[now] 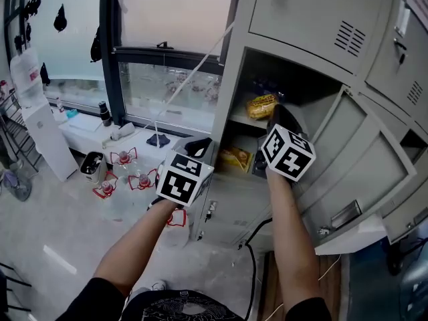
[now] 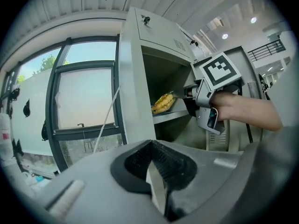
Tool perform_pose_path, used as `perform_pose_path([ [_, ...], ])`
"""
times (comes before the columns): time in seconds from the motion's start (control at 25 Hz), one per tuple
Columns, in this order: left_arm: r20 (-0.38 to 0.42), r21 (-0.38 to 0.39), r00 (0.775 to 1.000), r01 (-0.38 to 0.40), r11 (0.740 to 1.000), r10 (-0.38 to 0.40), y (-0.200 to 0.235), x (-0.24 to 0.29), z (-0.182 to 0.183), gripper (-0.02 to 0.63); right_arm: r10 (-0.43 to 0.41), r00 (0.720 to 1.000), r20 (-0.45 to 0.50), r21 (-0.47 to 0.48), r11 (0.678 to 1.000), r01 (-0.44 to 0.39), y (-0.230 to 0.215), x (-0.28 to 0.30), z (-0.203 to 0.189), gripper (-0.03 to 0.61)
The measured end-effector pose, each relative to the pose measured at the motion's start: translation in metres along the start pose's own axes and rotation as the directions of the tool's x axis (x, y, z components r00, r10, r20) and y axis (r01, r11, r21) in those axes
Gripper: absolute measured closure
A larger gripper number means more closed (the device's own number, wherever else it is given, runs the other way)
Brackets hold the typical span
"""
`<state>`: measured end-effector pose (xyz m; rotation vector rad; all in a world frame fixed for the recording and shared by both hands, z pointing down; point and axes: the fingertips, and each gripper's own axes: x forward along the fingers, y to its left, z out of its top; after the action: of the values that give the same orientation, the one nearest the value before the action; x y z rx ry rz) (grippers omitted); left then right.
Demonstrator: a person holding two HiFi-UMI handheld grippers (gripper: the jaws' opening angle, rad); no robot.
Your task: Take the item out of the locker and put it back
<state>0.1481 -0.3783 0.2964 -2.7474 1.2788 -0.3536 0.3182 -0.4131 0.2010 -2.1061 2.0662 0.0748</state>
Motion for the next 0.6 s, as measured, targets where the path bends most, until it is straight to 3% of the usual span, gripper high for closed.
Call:
perform_pose_path([
  [0.4, -0.018, -0.011, 0.999, -0.035, 0.999, 0.035, -0.009, 0.008, -0.007, 0.606, -0.028, 0.999, -0.034, -0.122, 0.992, 0.023, -0.013, 0.006, -0.022, 0.555],
  [0.6, -0.033, -0.011, 0.998, -0.048, 0.999, 0.048, -0.009, 0.01, -0.012, 0.606, -0.048, 0.997, -0.063, -0.225, 0.974, 0.033, -0.013, 0.01, -0.033, 0.555],
])
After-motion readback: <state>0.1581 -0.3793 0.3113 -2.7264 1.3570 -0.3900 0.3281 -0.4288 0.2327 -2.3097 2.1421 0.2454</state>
